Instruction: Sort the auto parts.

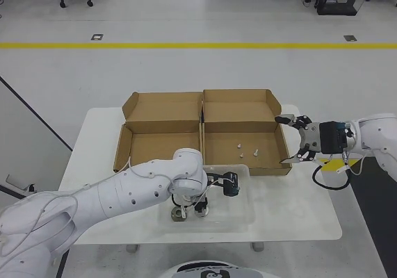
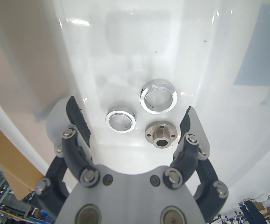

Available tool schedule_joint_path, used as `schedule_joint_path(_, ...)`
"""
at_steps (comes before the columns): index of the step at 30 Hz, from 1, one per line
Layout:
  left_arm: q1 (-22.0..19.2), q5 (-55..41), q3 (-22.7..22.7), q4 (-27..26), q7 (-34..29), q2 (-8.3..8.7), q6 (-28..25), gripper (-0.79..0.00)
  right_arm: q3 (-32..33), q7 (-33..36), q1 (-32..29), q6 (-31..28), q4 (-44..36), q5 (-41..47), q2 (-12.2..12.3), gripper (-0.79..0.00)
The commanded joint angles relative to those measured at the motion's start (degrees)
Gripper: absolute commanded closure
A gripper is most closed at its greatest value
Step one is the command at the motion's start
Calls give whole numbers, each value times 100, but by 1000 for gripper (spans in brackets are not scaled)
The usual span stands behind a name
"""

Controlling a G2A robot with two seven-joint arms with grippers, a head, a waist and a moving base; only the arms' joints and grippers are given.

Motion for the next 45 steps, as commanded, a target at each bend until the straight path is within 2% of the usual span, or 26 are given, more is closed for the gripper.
schedule_joint_path(1,0,-1,0,0,0,0,0,-785,0,0,0,0,0,0,0,-785)
schedule_joint_path(19,0,-1,0,0,0,0,0,-785,0,0,0,0,0,0,0,-785)
schedule_joint_path(22,92,297,36,32,-8,-9,-64,-785,0,0,0,0,0,0,0,-785)
schedule_joint_path(26,175,259,36,103,-312,-140,-123,-785,0,0,0,0,0,0,0,-785)
schedule_joint_path(37,65,138,36,280,-471,-440,-4,-785,0,0,0,0,0,0,0,-785)
schedule_joint_path(38,68,149,36,301,-468,-465,-7,-773,0,0,0,0,0,0,0,-785)
schedule_joint_path(40,90,217,36,352,-462,-508,-14,-579,0,0,0,0,0,0,0,-785)
schedule_joint_path(41,119,303,36,344,-425,-529,-51,-554,0,0,0,0,0,0,0,-785)
schedule_joint_path(44,214,496,36,403,-358,-561,-119,-385,0,0,0,0,0,0,0,-785)
schedule_joint_path(45,249,551,36,406,-354,-567,-122,-376,0,0,0,0,0,0,0,-785)
